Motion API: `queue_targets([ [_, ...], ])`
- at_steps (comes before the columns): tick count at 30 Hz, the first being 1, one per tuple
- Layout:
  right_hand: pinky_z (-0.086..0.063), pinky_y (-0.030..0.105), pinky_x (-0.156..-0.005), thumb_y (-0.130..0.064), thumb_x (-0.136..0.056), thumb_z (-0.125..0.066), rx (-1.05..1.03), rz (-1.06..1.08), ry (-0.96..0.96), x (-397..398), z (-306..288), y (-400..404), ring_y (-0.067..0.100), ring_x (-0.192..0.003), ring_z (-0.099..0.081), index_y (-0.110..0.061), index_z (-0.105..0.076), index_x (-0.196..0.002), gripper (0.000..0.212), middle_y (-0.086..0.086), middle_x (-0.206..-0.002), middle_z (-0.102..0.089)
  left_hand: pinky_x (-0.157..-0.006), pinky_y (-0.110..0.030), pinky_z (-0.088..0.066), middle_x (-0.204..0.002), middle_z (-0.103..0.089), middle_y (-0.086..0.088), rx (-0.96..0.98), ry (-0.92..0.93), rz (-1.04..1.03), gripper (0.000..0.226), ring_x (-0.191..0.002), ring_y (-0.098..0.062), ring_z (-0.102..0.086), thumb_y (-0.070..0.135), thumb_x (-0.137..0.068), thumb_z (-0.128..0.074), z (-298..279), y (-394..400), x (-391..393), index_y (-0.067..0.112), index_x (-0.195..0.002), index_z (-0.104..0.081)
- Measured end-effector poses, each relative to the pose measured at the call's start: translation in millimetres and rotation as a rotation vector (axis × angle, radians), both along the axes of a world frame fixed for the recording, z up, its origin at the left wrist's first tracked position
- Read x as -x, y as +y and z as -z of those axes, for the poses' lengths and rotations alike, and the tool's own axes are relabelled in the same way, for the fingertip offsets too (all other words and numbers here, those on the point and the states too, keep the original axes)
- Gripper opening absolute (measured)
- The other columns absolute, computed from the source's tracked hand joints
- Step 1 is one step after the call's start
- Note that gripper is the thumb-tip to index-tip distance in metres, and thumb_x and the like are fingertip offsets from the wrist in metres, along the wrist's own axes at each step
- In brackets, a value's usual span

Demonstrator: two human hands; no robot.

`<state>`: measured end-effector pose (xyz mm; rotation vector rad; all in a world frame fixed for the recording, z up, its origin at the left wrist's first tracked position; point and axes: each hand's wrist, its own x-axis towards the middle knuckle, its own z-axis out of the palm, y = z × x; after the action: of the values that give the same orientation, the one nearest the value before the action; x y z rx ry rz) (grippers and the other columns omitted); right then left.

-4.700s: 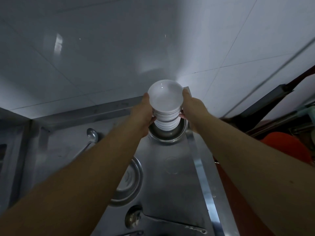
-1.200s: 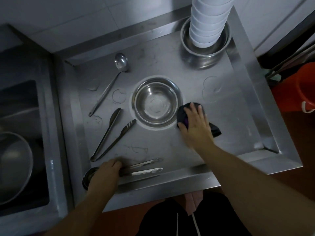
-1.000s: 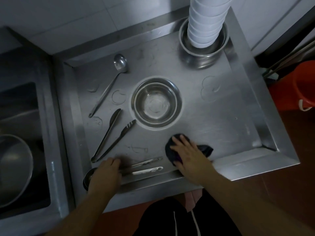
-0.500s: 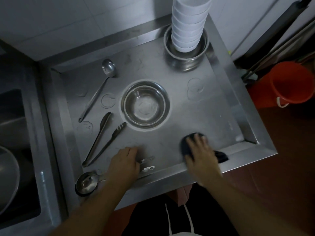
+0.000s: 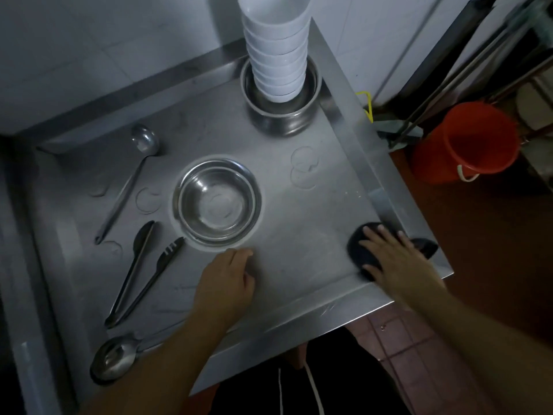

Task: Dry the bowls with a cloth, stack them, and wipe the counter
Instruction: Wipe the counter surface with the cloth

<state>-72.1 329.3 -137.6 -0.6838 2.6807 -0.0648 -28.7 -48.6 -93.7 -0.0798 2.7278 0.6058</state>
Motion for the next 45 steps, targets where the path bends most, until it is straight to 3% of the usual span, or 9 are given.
queue_targets([
  [7, -0.032, 0.049, -0.120, -0.045, -0.102, -0.042, 0.038, -0.438, 0.073, 106.0, 5.3, 38.4, 0.030, -0.151, -0.041, -0.014, -0.064, -0.144, 0.057, 0.006, -0.163, -0.043, -0.091, -0.046, -0.055, -0.115, -0.069, -0.011, -0.073, -0.022, -0.032, 0.043, -0.103, -0.034, -0.066, 0.005, -0.085, -0.072, 8.5, 31.2, 14.2, 0.010, -0.127, -0.068],
  [11, -0.035, 0.052, -0.121, -0.036, -0.102, -0.057, 0.108, -0.350, 0.185, 194.2, 14.5, -14.3, 0.034, -0.152, -0.041, -0.011, -0.060, -0.147, 0.052, 0.011, -0.163, -0.045, -0.091, -0.046, -0.055, -0.114, -0.069, -0.011, -0.086, -0.021, -0.052, 0.041, -0.102, -0.033, -0.065, 0.005, -0.085, -0.071, 10.1, 43.5, 34.2, 0.010, -0.126, -0.068],
  [15, -0.017, 0.050, -0.129, -0.041, -0.108, -0.038, 0.108, -0.093, 0.200, 254.5, 20.9, -85.0, 0.033, -0.159, -0.025, -0.008, -0.045, -0.157, 0.060, 0.012, -0.170, -0.032, -0.089, -0.042, -0.052, -0.113, -0.066, -0.008, -0.065, 0.002, -0.131, 0.041, -0.102, -0.029, -0.062, 0.009, -0.089, -0.065, 10.9, 45.0, 60.6, 0.013, -0.130, -0.065],
  [20, -0.020, 0.052, -0.127, -0.031, -0.104, -0.053, 0.360, 0.008, 0.116, 193.1, 32.9, -109.5, 0.040, -0.157, -0.028, -0.001, -0.053, -0.148, 0.054, 0.019, -0.167, -0.036, -0.092, -0.046, -0.053, -0.114, -0.066, -0.009, -0.075, 0.023, -0.189, 0.038, -0.103, -0.030, -0.062, 0.008, -0.091, -0.064, 9.2, 43.2, 80.8, 0.012, -0.128, -0.065],
  [26, -0.026, 0.052, -0.125, -0.049, -0.095, -0.066, 0.462, -0.372, -0.226, 56.9, 30.8, -37.9, 0.024, -0.161, -0.023, -0.020, -0.066, -0.127, 0.042, 0.000, -0.168, -0.038, -0.091, -0.038, -0.050, -0.112, -0.063, -0.006, -0.085, 0.018, -0.210, 0.036, -0.102, -0.026, -0.060, 0.007, -0.090, -0.061, 10.4, 49.6, 83.7, 0.012, -0.125, -0.064],
  [30, -0.028, 0.048, -0.125, -0.044, -0.090, -0.075, 0.308, -0.590, -0.134, 71.4, 25.9, -22.2, 0.024, -0.155, -0.034, -0.022, -0.072, -0.127, 0.044, -0.002, -0.163, -0.047, -0.088, -0.039, -0.049, -0.108, -0.064, -0.005, -0.076, 0.016, -0.228, 0.037, -0.100, -0.026, -0.060, 0.007, -0.087, -0.064, 11.3, 54.9, 81.3, 0.013, -0.123, -0.065],
  [34, -0.035, 0.064, -0.120, -0.025, -0.094, -0.077, 0.366, -0.067, 0.029, 152.2, 26.1, -72.0, 0.040, -0.153, -0.035, -0.004, -0.056, -0.149, 0.062, 0.017, -0.161, -0.046, -0.089, -0.037, -0.050, -0.111, -0.065, -0.004, -0.058, 0.035, -0.263, 0.038, -0.101, -0.024, -0.061, 0.008, -0.087, -0.065, 10.3, 54.8, 79.1, 0.016, -0.125, -0.065],
  [38, -0.016, 0.052, -0.130, -0.032, -0.106, -0.059, 0.434, 0.241, 0.036, 210.0, 28.8, -154.5, 0.038, -0.159, -0.023, -0.002, -0.040, -0.159, 0.064, 0.017, -0.168, -0.035, -0.094, -0.038, -0.053, -0.115, -0.066, -0.001, -0.059, 0.028, -0.304, 0.039, -0.105, -0.021, -0.062, 0.009, -0.090, -0.065, 5.7, 52.1, 76.5, 0.017, -0.128, -0.065],
  [45, -0.024, 0.050, -0.129, -0.041, -0.102, -0.062, 0.560, -0.332, 0.029, 179.6, 53.4, -162.4, 0.030, -0.156, -0.034, -0.009, -0.054, -0.152, 0.059, 0.009, -0.163, -0.046, -0.090, -0.034, -0.050, -0.113, -0.065, 0.000, -0.034, 0.036, -0.351, 0.034, -0.102, -0.019, -0.060, 0.012, -0.091, -0.065, -0.2, 43.7, 73.8, 0.019, -0.124, -0.066],
])
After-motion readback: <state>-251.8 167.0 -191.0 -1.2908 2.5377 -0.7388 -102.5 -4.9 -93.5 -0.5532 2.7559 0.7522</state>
